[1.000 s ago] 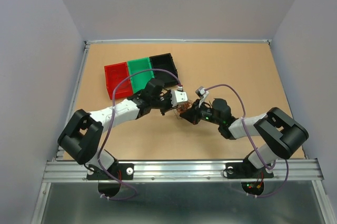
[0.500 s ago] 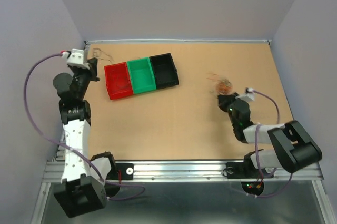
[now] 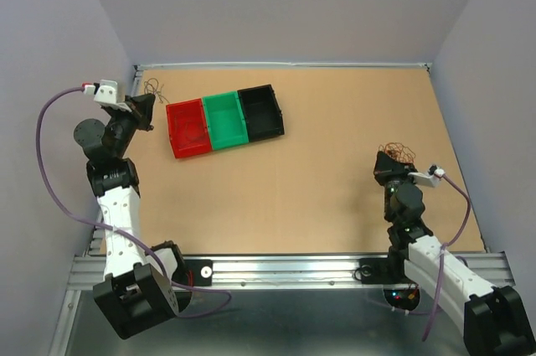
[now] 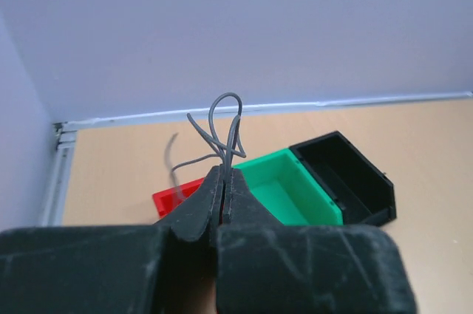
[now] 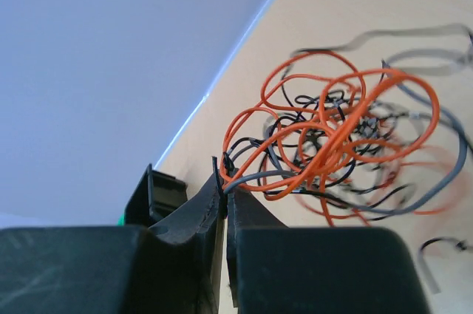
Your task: Untangle the cables
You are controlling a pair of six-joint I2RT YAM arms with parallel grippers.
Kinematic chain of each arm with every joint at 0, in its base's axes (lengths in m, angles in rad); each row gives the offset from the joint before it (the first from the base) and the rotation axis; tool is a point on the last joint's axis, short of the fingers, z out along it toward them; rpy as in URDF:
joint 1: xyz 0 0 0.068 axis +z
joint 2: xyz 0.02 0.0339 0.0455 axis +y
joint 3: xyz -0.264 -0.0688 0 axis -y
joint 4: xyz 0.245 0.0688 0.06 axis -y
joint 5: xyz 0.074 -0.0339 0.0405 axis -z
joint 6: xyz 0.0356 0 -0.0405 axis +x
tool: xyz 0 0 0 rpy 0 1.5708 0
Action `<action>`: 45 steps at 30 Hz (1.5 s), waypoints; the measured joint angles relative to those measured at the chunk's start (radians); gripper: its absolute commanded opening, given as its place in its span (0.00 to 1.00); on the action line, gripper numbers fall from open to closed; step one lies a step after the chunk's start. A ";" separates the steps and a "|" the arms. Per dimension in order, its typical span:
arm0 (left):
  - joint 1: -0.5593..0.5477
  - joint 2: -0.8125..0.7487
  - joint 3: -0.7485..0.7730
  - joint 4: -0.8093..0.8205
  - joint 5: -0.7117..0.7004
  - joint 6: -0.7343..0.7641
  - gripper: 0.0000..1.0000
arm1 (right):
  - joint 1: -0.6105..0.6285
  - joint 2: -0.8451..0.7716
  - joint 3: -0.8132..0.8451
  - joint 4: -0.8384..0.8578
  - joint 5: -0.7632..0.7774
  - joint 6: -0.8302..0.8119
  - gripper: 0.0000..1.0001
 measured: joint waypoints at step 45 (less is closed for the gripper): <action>-0.446 0.179 0.132 -0.303 -0.505 0.395 0.99 | 0.080 0.571 0.127 0.179 -0.768 -0.393 0.01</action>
